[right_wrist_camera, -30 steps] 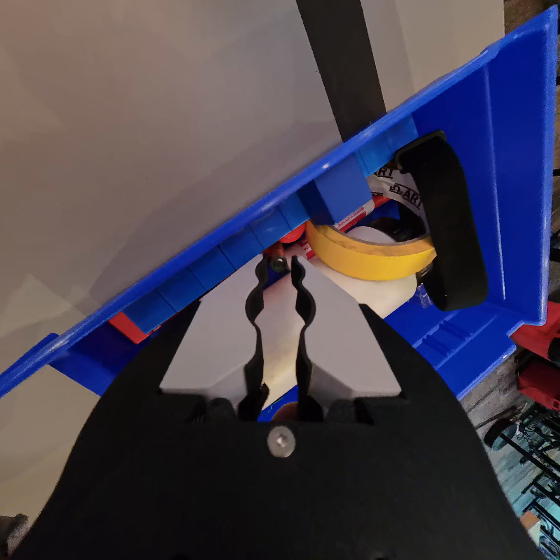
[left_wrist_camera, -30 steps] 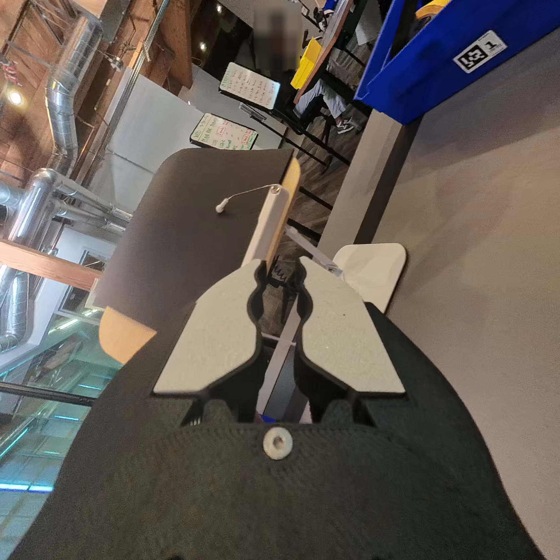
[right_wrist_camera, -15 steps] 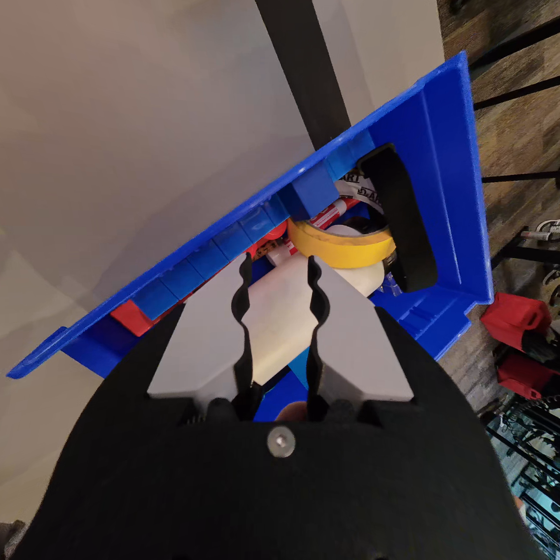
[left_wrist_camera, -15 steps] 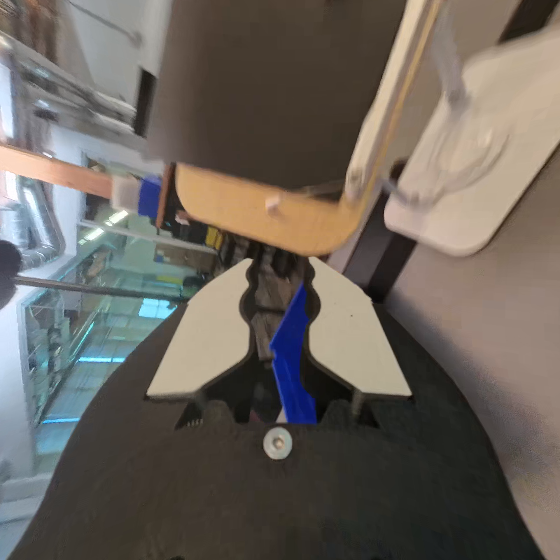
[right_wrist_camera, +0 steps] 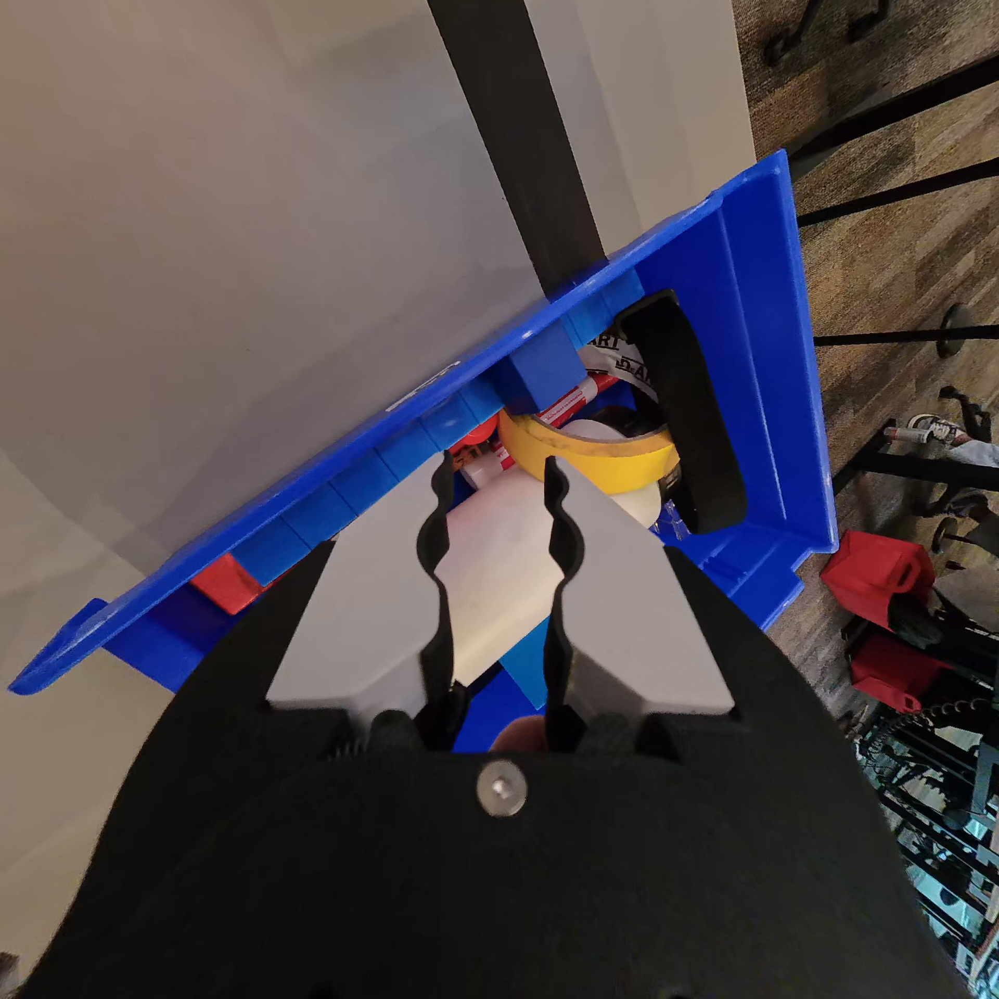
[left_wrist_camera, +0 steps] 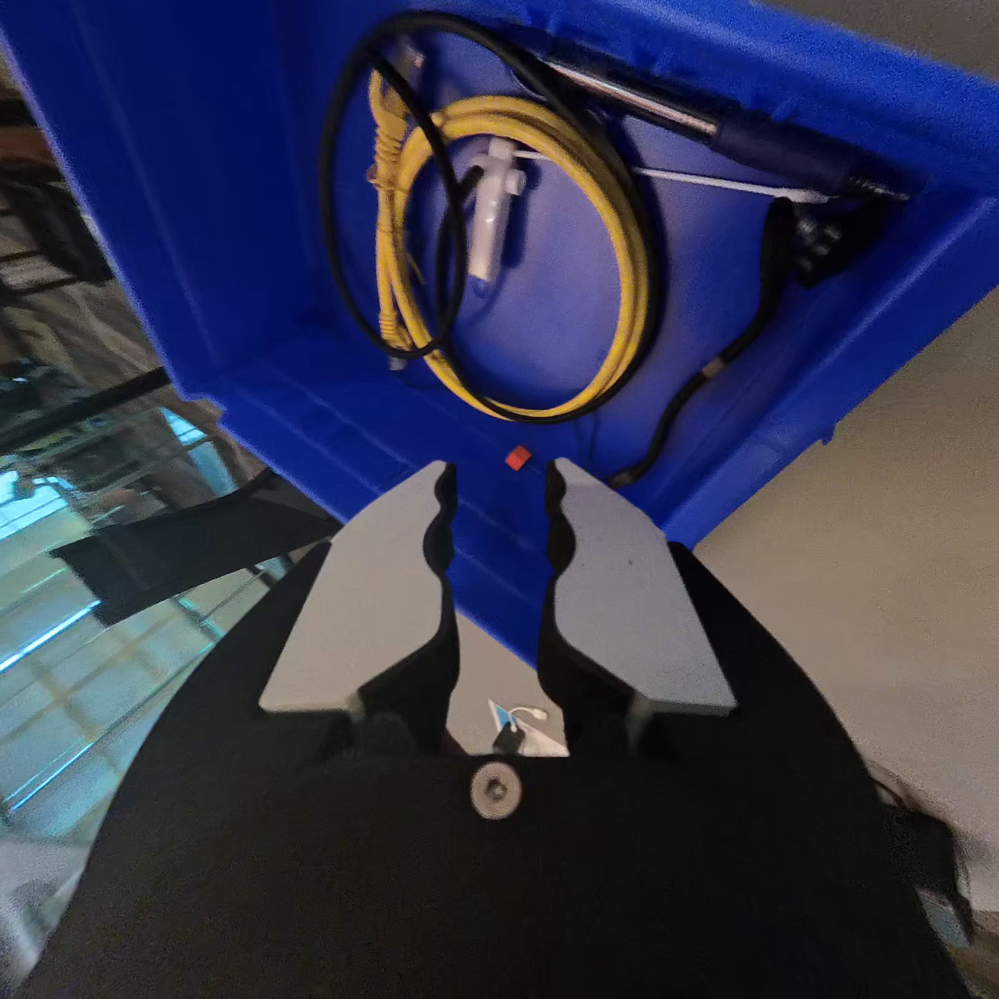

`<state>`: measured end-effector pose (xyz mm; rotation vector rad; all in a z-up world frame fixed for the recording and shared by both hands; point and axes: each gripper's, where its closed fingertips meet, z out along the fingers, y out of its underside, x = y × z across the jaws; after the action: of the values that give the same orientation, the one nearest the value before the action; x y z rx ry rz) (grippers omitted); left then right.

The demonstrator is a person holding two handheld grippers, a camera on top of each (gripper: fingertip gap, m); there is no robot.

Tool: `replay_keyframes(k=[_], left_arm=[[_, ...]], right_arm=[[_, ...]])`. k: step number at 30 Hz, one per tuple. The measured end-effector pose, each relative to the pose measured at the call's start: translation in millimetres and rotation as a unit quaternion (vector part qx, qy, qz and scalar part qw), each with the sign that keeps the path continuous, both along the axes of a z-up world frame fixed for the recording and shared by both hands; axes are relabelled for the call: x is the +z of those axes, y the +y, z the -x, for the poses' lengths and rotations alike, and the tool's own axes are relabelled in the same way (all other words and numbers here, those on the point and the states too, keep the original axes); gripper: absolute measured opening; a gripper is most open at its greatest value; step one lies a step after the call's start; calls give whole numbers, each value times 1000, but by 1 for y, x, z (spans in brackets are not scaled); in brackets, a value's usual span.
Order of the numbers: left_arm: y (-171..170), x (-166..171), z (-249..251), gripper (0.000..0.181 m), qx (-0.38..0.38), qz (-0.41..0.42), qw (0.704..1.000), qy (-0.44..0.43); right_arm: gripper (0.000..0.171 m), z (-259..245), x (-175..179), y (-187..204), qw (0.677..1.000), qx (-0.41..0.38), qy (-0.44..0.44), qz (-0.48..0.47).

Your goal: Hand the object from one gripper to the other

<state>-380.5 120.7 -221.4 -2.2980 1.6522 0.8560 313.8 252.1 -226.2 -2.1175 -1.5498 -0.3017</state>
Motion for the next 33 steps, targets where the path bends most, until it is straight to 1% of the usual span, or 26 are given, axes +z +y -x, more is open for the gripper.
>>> replay_keyframes(k=[2,4,6,8,9,11,18,20,21,22,23,29,33], left_arm=[[-6,-14,7,26,17,41,999,-11],[-17,-29,19,24,61,96,993,-6],[-19,-38,27,22,101,117,988,-10],[-27,-50,23,22,171,156,971,-62],[-24,-53,22,22,189,156,966,-78],[-24,-58,26,23,207,168,961,-72],[-22,-83,41,20,201,219,954,26],[-23,-87,47,13,203,234,949,53],[-21,-86,50,13,198,234,950,63],[-21,-88,49,4,197,238,949,62],[-21,-89,49,0,199,241,948,60],[-19,-87,52,0,193,226,953,65],[-17,-76,52,0,194,189,962,44]], right_arm=[[31,0,-1,0,1000,1,-2,1],[31,1,-2,0,1000,4,-2,1],[30,2,-3,1,1000,5,-2,2],[30,3,-4,1,1000,7,-4,3],[30,4,-4,0,1000,8,-5,4],[30,5,-5,0,1000,10,-5,4],[29,10,-6,0,1000,19,-7,2],[29,11,-5,0,1000,20,-6,1],[29,11,-4,0,1000,21,-6,0],[29,12,-4,0,1000,21,-6,0],[29,12,-4,0,1000,22,-6,-1],[28,11,0,0,1000,22,-2,-7],[27,9,6,0,1000,19,2,-16]])
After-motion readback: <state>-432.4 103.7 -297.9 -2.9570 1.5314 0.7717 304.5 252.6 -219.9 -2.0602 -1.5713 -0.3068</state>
